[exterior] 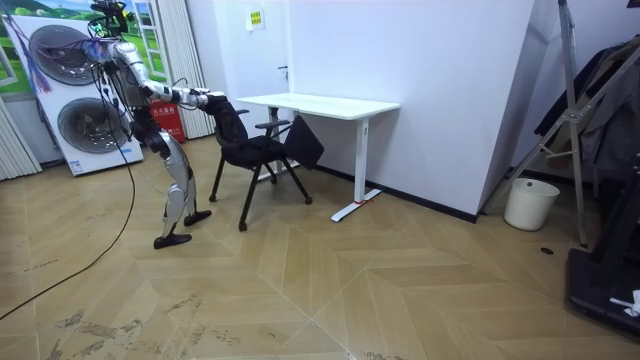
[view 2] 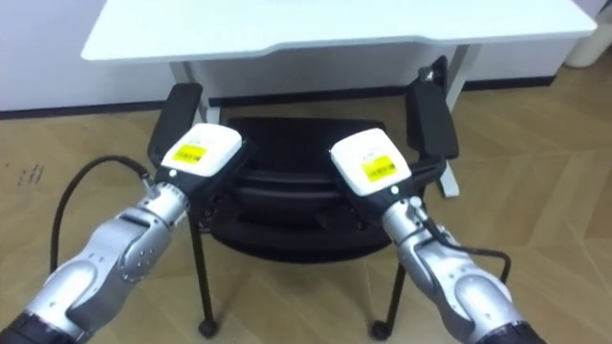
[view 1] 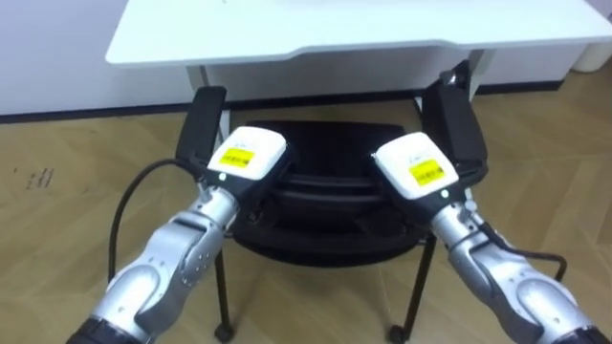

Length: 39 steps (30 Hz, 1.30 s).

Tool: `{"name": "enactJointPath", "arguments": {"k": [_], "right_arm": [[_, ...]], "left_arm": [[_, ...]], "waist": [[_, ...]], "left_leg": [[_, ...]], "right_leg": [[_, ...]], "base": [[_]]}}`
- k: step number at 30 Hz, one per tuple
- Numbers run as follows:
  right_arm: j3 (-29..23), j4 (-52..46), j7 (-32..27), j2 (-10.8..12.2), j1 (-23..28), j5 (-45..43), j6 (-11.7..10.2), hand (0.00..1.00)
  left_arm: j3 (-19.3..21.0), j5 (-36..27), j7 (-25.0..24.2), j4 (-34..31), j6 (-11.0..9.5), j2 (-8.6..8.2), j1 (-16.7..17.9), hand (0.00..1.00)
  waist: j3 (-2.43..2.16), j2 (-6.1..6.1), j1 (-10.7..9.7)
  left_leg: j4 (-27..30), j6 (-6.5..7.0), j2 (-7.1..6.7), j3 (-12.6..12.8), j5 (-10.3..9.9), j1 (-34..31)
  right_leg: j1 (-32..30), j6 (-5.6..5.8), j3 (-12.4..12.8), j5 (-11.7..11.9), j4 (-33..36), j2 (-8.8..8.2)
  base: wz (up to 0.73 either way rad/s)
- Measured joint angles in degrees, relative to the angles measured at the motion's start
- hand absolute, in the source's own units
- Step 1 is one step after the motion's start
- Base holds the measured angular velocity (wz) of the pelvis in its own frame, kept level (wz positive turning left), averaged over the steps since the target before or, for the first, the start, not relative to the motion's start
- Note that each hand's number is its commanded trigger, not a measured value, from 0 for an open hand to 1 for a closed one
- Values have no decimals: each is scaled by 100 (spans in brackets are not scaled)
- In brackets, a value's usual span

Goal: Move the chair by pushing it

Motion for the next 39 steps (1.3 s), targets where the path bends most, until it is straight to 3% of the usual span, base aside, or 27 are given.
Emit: {"name": "enactJointPath", "arguments": {"k": [4, 6, 7, 11, 14, 17, 20, 23, 24, 26, 29, 31, 32, 33, 34, 35, 36, 37, 38, 39], "right_arm": [[-28, -40, 4, 124, 32, -2, 30, 100], [-54, -102, 5, 152, 114, 25, 59, 100], [-49, -146, 5, 153, 125, 49, 72, 100], [-47, -232, 133, 170, 131, 133, 168, 100], [-52, -287, 219, 157, 131, 154, 201, 100], [-58, -290, 162, 160, 123, 178, 205, 100], [-88, -267, 14, 167, 112, 154, 218, 100], [-144, -196, -4, 146, -1, 117, 194, 100], [-146, -117, -18, 159, -83, 106, 188, 100], [-146, 43, -92, 169, -242, 74, 174, 100], [-142, 319, -153, 235, -455, 78, 127, 100], [-96, 407, -260, 250, -532, 77, 133, 100], [-83, 430, -268, 262, -558, 77, 137, 100], [-64, 514, -282, 340, -585, 87, 137, 100], [-40, 595, -256, 342, -597, 127, 126, 100], [-38, 639, -244, 372, -596, 128, 120, 100], [-38, 667, -243, 439, -600, 106, 113, 100], [-51, 541, -254, 441, -641, 25, 111, 100], [-54, 499, -264, 432, -627, 15, 146, 100], [-70, 505, -246, 469, -633, 56, 194, 100]], "left_arm": [[57, 32, -87, -104, -29, 112, -1, 100], [58, 67, -191, -187, -28, 125, -1, 100], [59, 59, -205, -234, -40, 167, -2, 100], [75, 54, -286, -231, -96, 198, -104, 100], [87, 53, -337, -219, -97, 186, -141, 100], [91, 53, -298, -226, -128, 207, -175, 100], [91, 57, -310, -180, -162, 204, -297, 100], [134, 63, -256, 83, -260, 80, -470, 100], [183, 64, -247, 212, -312, 35, -560, 100], [241, 76, -153, 372, -405, 21, -680, 100], [314, 240, -26, 619, -480, -55, -822, 100], [353, 277, 119, 694, -516, -100, -835, 100], [366, 290, 127, 707, -534, -88, -846, 100], [371, 295, 132, 772, -579, -86, -866, 100], [370, 300, 133, 847, -591, -91, -866, 100], [370, 309, 134, 901, -597, -113, -867, 100], [409, 344, 140, 932, -618, -98, -868, 100], [472, 320, 197, 906, -687, -37, -901, 100], [456, 290, 241, 917, -711, -18, -918, 100], [400, 268, 253, 919, -723, 30, -985, 100]], "waist": [[4, -107, -13], [-30, -178, 12], [-17, -226, 64], [-14, -392, 61], [-16, -394, 45], [-11, -388, -3], [30, -327, -68], [91, -205, -39], [113, -166, -13], [123, -108, -26], [115, -92, -1], [103, -69, 5], [105, -63, -16], [106, -26, -26], [124, 53, 41], [128, 98, 49], [77, 3, -56], [47, -52, -255], [53, -21, -319], [99, -64, -323]], "left_leg": [[43, 17, -22, 68, -41, -52], [20, 35, -10, 165, -59, -56], [34, 62, -33, 213, -86, -48], [356, 77, -100, 299, -348, -96], [570, -29, -100, 301, -495, -143], [606, -11, -124, 260, -520, -198], [741, 71, -101, 151, -570, -290], [779, 70, -120, -4, -540, -357], [769, 36, -129, -88, -495, -401], [674, -20, -223, -364, -332, -535], [186, -256, -419, -760, 71, -600], [-227, -576, -571, -974, 341, -599], [-248, -592, -543, -959, 347, -610], [-85, -520, -448, -968, 296, -658], [18, -439, -428, -1183, 329, -651], [-75, -314, -473, -1351, 408, -600], [-594, -560, -829, -1787, 687, -525], [-192, -552, -880, -1471, 457, -657], [336, -533, -639, -1100, 161, -646], [778, -488, -224, -861, -620, -420]], "right_leg": [[-109, 36, 15, -114, 135, -84], [-146, 58, -20, -128, 149, -116], [-185, 28, -21, -147, 253, -188], [-292, 94, -13, -386, 720, -454], [-288, 107, -22, -511, 841, -538], [-286, 111, -60, -513, 828, -542], [-294, 129, -97, -498, 872, -450], [-398, 115, -79, -378, 1002, -383], [-435, 81, -79, -343, 967, -332], [-496, 131, -58, -255, 782, -210], [-632, 16, -54, 66, 452, -64], [-665, -9, -184, 393, 16, -15], [-652, -27, -315, 453, -44, -14], [-591, -42, -640, 464, -22, -53], [-579, -85, -792, 439, 201, 56], [-634, -180, -707, 486, 282, 99], [-976, -405, -105, 503, 9, 257], [-1145, -371, -182, 770, -164, 141], [-1139, -372, -384, 757, -147, 71], [-1051, -381, -529, 716, -41, 33]], "base": [[-3], [-5], [-10], [4], [2], [5], [10], [-7], [-11], [-4], [0], [0], [4], [0], [-7], [-4], [50], [69], [63], [16]]}}
